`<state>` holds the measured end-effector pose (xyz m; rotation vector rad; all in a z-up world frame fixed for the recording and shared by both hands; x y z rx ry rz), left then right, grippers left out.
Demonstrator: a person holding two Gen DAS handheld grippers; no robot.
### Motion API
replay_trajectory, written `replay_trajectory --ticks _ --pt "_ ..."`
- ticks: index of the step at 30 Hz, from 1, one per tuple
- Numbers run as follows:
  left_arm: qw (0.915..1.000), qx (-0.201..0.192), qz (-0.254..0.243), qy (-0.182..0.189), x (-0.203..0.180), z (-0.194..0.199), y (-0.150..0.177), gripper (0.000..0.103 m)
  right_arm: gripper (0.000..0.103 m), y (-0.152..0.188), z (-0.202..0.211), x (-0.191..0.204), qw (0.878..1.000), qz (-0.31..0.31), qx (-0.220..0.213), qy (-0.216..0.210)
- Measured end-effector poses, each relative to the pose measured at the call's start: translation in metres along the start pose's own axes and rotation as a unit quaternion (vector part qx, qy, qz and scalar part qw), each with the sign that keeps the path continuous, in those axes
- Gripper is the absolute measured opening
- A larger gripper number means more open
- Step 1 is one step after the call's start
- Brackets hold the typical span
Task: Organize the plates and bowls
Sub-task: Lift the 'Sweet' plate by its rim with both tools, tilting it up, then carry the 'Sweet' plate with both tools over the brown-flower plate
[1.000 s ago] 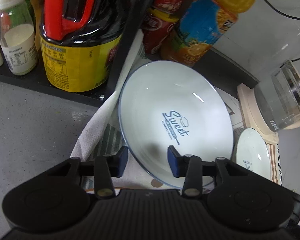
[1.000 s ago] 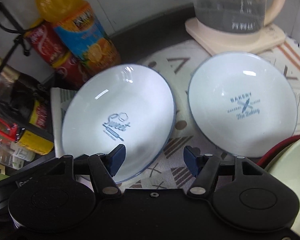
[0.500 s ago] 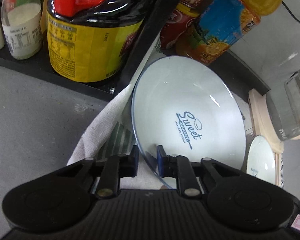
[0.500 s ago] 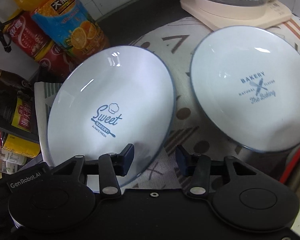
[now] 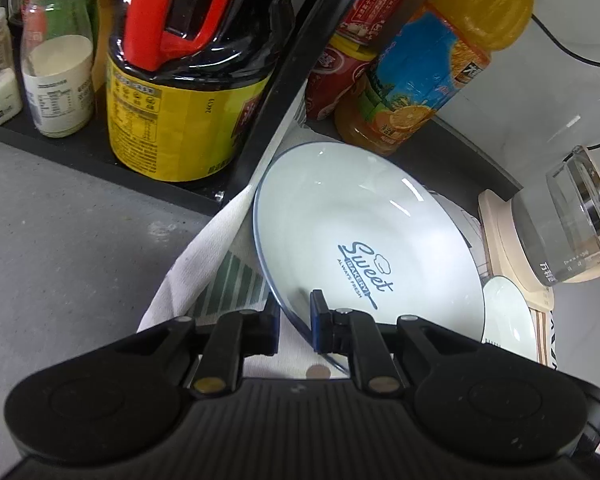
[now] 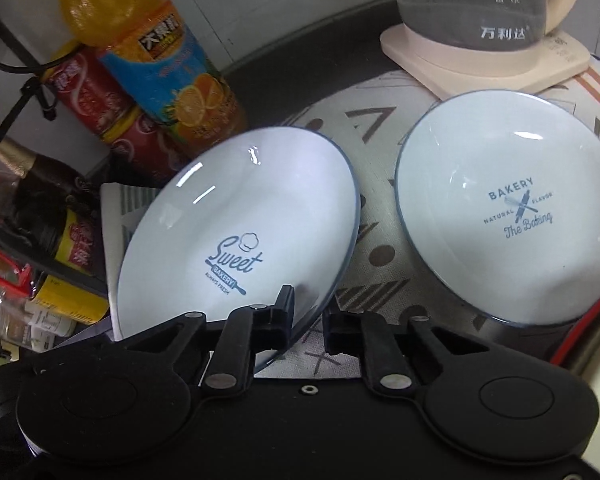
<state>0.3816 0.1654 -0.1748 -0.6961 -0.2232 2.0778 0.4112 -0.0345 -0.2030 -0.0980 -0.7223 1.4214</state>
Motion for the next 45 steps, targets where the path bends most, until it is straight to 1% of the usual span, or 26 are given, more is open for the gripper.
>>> replay_trajectory --ticks 5,11,18,23,36,45 --pt "1.0 -0.001 0.002 -0.003 -0.001 0.013 0.011 0.013 0.014 0.006 0.01 -0.003 1.0 0.006 -0.002 -0.005" --pt "0.9998 -0.02 0.005 -0.007 -0.003 0.035 0.026 0.013 0.014 0.015 0.026 -0.003 1.0 0.03 -0.003 -0.009" --pt "0.9988 -0.041 0.013 -0.023 -0.007 0.06 0.047 0.013 0.014 0.025 0.047 -0.007 0.998 0.053 -0.01 -0.028" --pt "0.9978 -0.053 0.023 -0.033 -0.005 0.077 0.065 0.014 0.014 0.036 0.058 -0.012 0.997 0.067 -0.006 -0.042" --pt "0.9929 -0.088 0.052 -0.06 0.0 0.118 0.105 0.014 0.014 0.06 0.092 -0.012 0.99 0.119 -0.008 -0.077" --pt "0.9895 -0.095 0.078 -0.075 0.011 0.131 0.135 0.014 0.014 0.079 0.101 -0.014 0.984 0.154 0.004 -0.089"
Point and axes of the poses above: each gripper's, at about its wrist camera, not at the fingertips, and z roughly against the way its jaws point, x to its left, y to its underside, the point moved 2 cm from there along -z, roughly the way its jaws point, and after that the axes turned 1 degree about -z, right-handed, at the moved point
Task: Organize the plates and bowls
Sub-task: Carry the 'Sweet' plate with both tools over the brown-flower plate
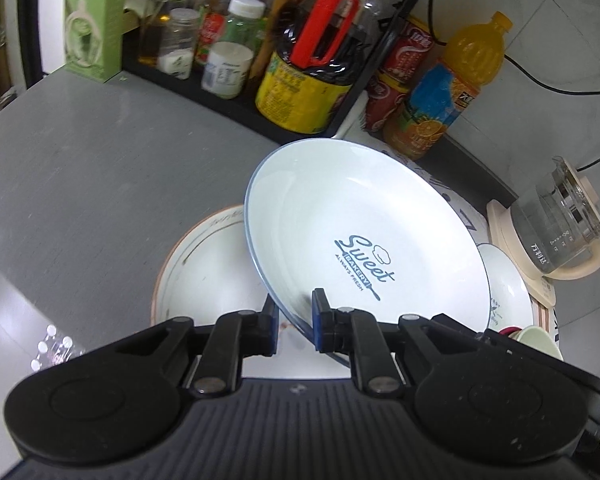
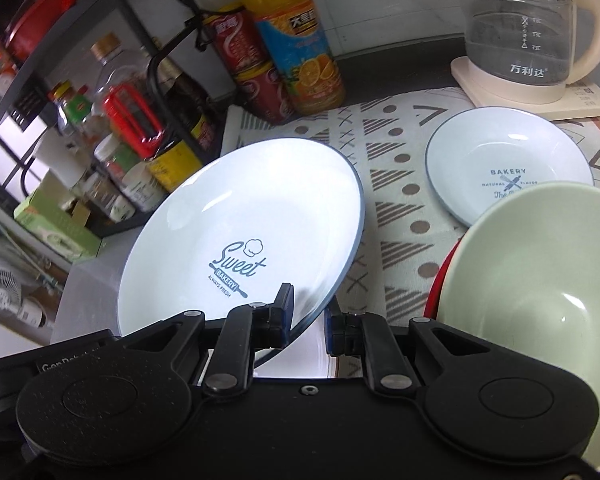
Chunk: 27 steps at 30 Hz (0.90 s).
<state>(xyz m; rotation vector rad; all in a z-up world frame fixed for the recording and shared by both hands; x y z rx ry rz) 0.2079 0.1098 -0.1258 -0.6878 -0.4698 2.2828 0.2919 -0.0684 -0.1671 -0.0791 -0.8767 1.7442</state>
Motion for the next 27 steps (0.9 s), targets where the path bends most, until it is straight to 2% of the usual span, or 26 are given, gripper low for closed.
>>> replay_trajectory --ticks 14,27 --pt "0.9995 0.007 0.027 -0.016 0.02 0.012 0.033 0.015 0.014 0.028 0.008 0.01 0.998 0.053 0.016 0.004" --pt "0.9989 0.022 0.038 -0.018 0.027 0.015 0.05 0.016 0.014 0.042 0.015 0.011 0.997 0.078 0.022 0.018"
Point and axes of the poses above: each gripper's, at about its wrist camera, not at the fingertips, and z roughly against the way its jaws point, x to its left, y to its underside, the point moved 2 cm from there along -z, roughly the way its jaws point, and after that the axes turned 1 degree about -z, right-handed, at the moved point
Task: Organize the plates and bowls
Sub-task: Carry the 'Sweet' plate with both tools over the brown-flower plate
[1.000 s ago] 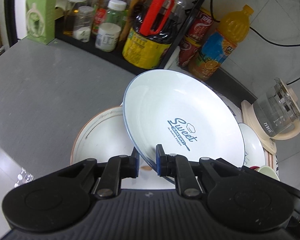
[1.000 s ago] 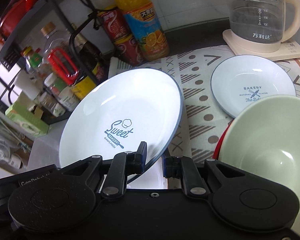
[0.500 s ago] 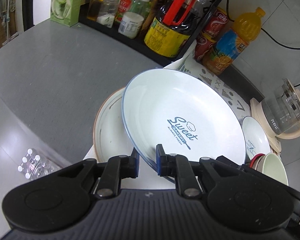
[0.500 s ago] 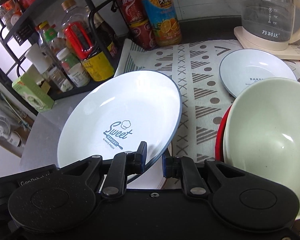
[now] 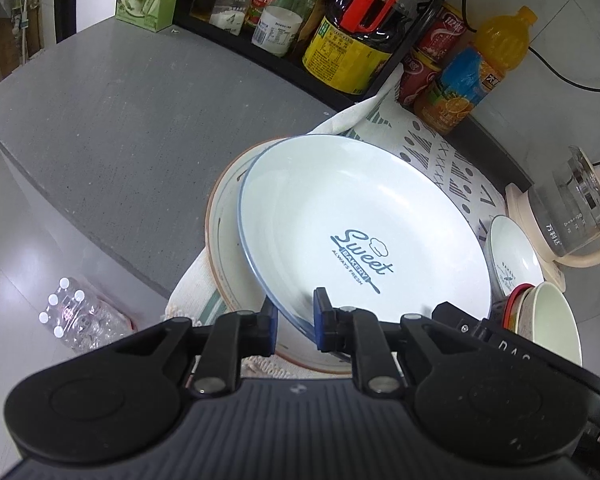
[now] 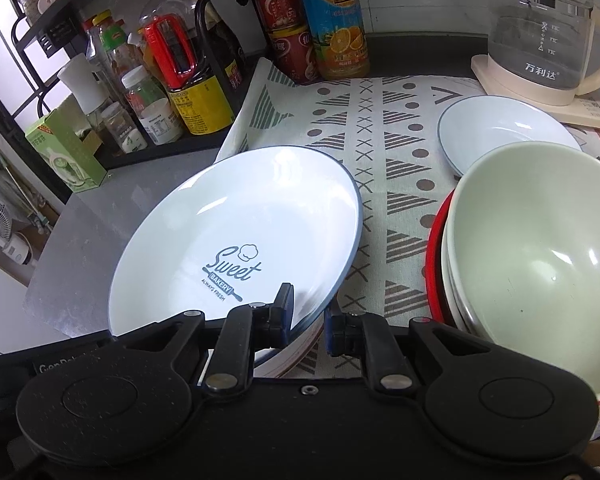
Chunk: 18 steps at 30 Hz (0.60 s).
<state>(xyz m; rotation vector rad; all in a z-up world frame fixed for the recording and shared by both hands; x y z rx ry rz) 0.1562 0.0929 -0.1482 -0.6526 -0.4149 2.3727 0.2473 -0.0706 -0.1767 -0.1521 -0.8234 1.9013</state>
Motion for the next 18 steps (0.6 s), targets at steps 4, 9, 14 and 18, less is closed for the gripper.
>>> replay_trajectory --ticks 4,9,14,18 --pt "0.9999 0.011 0.001 -0.002 0.0035 -0.0018 0.0031 0.016 0.015 0.0029 -0.0014 0.0007 1.0 0.004 0.005 0.004" --pt "0.9998 0.019 -0.003 -0.001 0.0057 -0.0044 0.0049 0.017 0.015 0.0075 -0.0035 0.0023 1.0 0.009 0.01 0.012" --pt "0.9996 0.026 -0.009 0.0 0.0058 -0.0062 0.0038 0.017 0.015 0.0094 -0.0039 0.004 1.0 0.013 0.011 0.023" --pt "0.9987 0.041 -0.03 -0.003 0.0007 -0.0088 0.0011 0.02 0.015 0.0098 -0.0049 0.0063 0.999 0.015 0.011 0.03"
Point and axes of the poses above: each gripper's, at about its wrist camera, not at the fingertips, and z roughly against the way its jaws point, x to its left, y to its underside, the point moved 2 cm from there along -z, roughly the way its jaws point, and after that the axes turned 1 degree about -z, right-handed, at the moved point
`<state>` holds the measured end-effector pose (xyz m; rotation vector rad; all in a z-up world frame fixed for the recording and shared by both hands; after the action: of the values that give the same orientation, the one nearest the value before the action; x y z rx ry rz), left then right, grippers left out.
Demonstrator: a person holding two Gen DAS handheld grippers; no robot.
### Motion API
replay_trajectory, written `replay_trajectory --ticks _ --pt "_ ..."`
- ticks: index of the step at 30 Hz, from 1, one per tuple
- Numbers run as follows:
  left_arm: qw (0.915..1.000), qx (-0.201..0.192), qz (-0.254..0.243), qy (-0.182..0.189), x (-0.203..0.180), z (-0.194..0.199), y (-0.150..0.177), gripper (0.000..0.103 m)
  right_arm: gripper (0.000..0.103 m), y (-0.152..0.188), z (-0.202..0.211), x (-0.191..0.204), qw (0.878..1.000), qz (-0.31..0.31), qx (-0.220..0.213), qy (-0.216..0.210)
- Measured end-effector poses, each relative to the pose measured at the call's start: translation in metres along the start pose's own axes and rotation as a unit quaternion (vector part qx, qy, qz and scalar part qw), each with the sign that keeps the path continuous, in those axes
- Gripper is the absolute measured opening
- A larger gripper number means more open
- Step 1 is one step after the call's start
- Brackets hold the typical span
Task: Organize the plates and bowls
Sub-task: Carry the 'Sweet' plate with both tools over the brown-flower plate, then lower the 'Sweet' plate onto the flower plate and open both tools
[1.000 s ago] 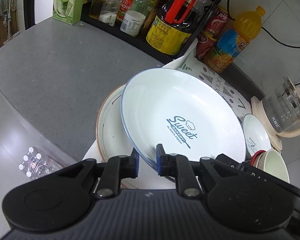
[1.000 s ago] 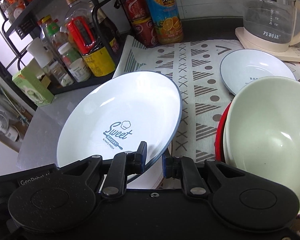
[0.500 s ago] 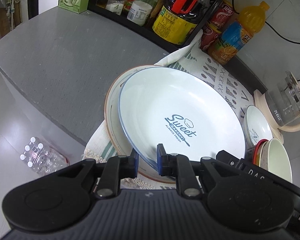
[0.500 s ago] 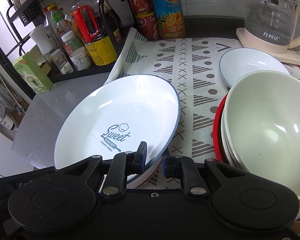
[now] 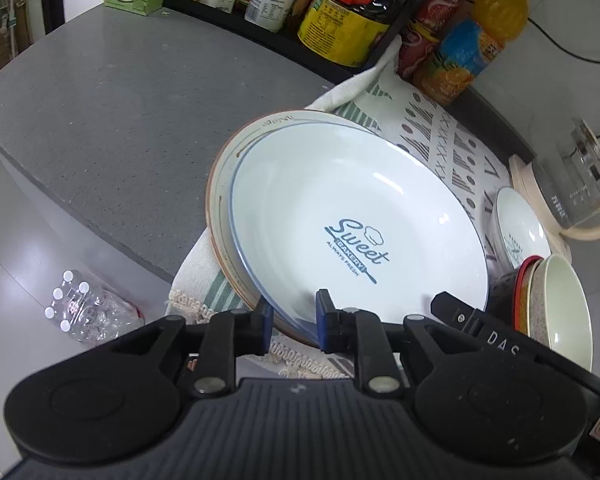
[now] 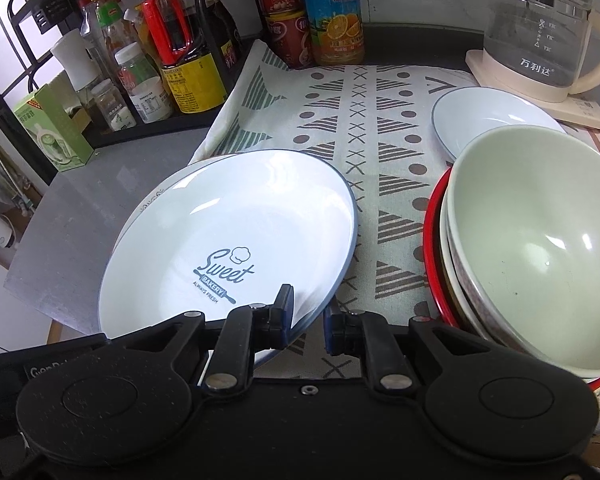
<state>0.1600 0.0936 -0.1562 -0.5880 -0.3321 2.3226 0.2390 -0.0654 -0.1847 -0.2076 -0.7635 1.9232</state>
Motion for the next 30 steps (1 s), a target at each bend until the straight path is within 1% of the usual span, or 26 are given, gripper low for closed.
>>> replay_trajectory --ticks 2,4,6,7,8,13,16,24,30 --pt "0.9999 0.01 -0.009 0.001 -0.001 -0.001 -0.002 0.024 0.015 -0.001 -0.001 -0.001 1.0 -0.007 0.001 0.0" --pt "0.9998 0.016 -0.013 -0.007 0.0 0.0 -0.005 0.024 0.014 -0.002 -0.003 -0.002 1.0 -0.011 0.001 -0.001" --pt "0.9993 0.007 -0.016 -0.033 0.004 0.003 -0.007 0.03 0.014 -0.003 -0.004 0.0 1.0 -0.012 0.001 0.0" --pt "0.999 -0.001 -0.016 -0.043 0.007 0.005 -0.008 0.037 0.014 -0.002 -0.004 0.001 1.0 -0.01 0.0 0.002" --pt "0.9988 -0.004 -0.014 -0.047 0.009 0.006 -0.008 0.042 0.014 -0.002 -0.004 0.002 1.0 -0.006 -0.001 0.004" --pt "0.9985 0.004 0.006 -0.053 0.022 0.0 -0.009 0.042 0.013 0.0 -0.009 0.0 1.0 -0.01 0.005 0.011" --pt "0.9987 0.004 0.011 -0.05 0.024 -0.002 -0.009 0.042 0.014 -0.001 -0.012 -0.001 1.0 -0.014 0.007 0.013" --pt "0.9978 -0.005 0.035 -0.056 0.03 -0.004 -0.011 0.042 0.015 -0.002 -0.017 0.002 1.0 0.0 0.011 0.017" --pt "0.9965 -0.013 0.042 -0.071 0.033 -0.005 -0.014 0.042 0.017 -0.004 -0.023 0.003 1.0 0.007 0.02 0.014"
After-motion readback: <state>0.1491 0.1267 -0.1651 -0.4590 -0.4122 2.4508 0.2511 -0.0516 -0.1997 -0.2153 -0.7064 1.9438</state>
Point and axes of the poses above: each gripper's, at about its wrist camera, not at the fingertips, and z roughly against the way its jaws point, x to its left, y to its underside, the point moved 2 cm from there along -z, roughly the way its jaws point, and after that the axes turned 1 degree about -z, right-handed, at the moved point
